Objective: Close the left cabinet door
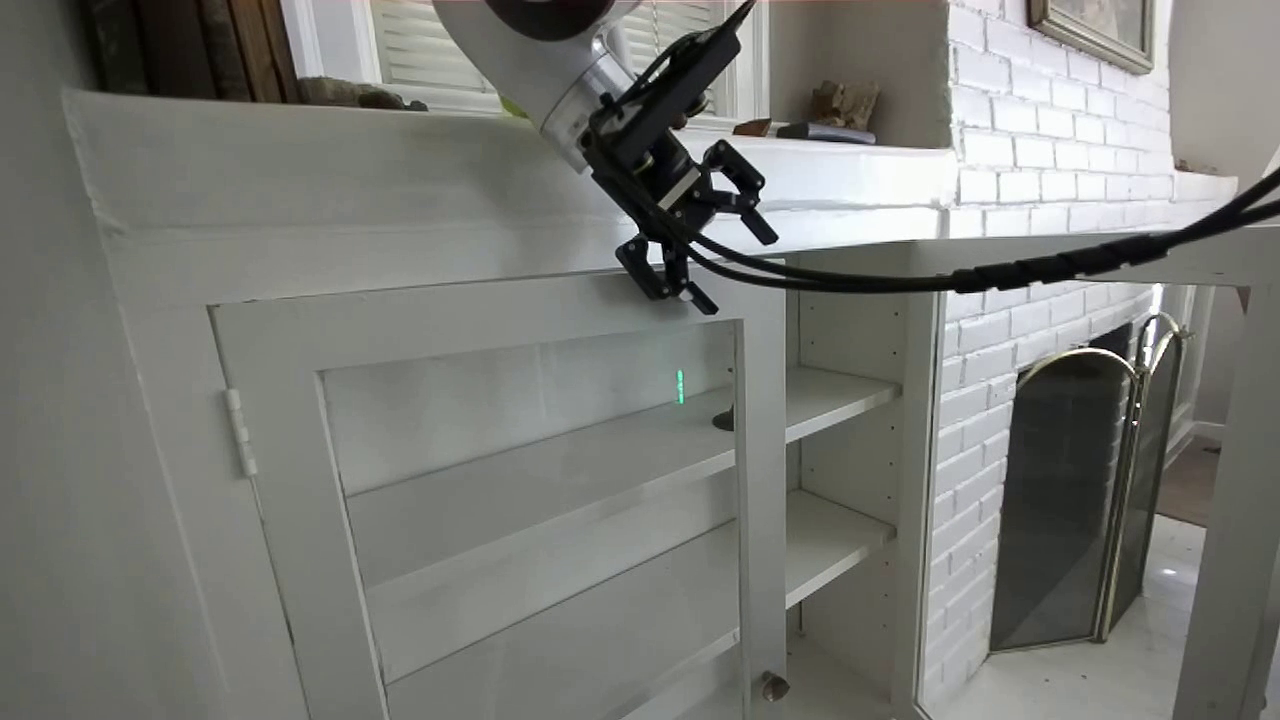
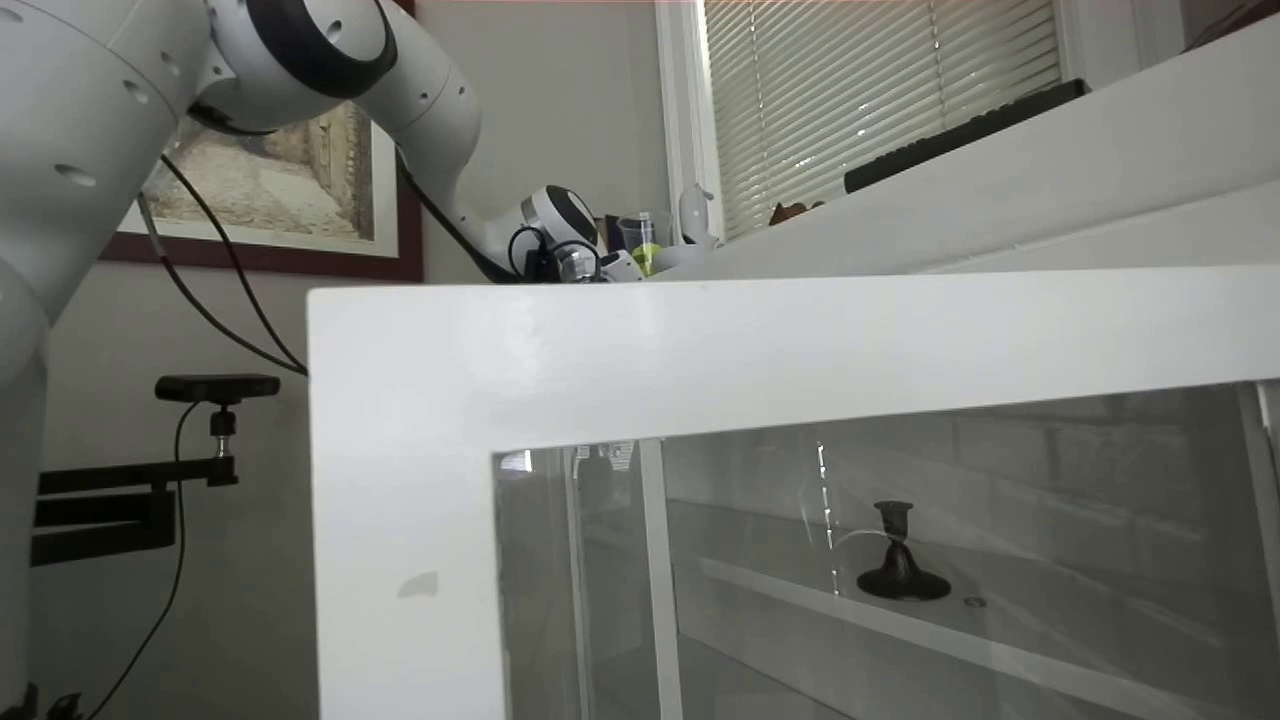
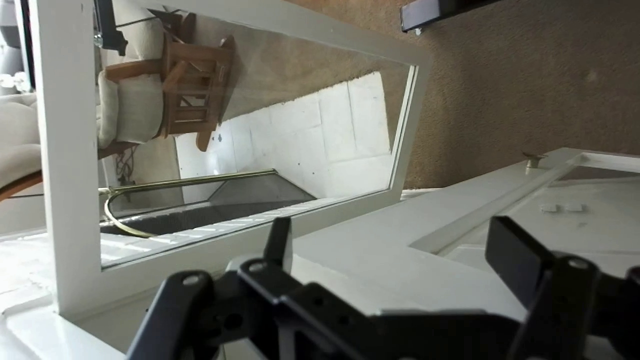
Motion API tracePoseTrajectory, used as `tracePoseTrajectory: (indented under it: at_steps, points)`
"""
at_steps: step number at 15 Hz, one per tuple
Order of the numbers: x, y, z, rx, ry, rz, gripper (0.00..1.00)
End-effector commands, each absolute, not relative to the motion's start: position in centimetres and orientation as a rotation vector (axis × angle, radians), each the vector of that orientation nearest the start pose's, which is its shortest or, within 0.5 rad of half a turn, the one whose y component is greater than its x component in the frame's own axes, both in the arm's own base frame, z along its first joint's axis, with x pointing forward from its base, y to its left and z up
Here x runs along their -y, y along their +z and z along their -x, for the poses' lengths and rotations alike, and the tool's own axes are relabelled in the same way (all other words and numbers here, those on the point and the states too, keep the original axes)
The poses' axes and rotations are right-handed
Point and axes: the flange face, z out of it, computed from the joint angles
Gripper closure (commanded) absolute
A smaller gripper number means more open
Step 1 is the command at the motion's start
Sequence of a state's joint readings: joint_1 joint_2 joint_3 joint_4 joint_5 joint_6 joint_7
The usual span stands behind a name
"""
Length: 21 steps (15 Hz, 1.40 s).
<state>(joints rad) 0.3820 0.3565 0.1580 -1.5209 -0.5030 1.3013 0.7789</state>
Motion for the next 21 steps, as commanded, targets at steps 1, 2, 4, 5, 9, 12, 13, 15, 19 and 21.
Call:
tracePoseTrajectory:
  at_steps: [1, 2, 4, 5, 9, 12, 13, 15, 19, 21]
  points:
    - [-24.1, 43.7, -54.9, 0.1, -0.227, -2.468, 0.0]
    - [-24.5, 43.7, -54.7, 0.045, -0.231, -2.456, 0.0]
    - [-25.2, 43.8, -54.3, -0.02, -0.247, -2.447, 0.0]
    - [-25.6, 43.7, -54.1, -0.046, -0.263, -2.442, 0.0]
    - [-26.3, 42.9, -53.3, -0.072, -0.322, -2.389, 0.0]
    - [-26.7, 42.3, -52.8, -0.016, -0.319, -2.35, 0.0]
    - [-26.8, 42.2, -52.6, -0.007, -0.316, -2.344, 0.0]
    - [-27.2, 42.3, -52.2, 0.029, -0.284, -2.318, 0.0]
    - [-28.2, 42.8, -51.4, 0.095, -0.212, -2.267, 0.0]
    - [-28.9, 42.9, -51.0, 0.117, -0.165, -2.247, 0.0]
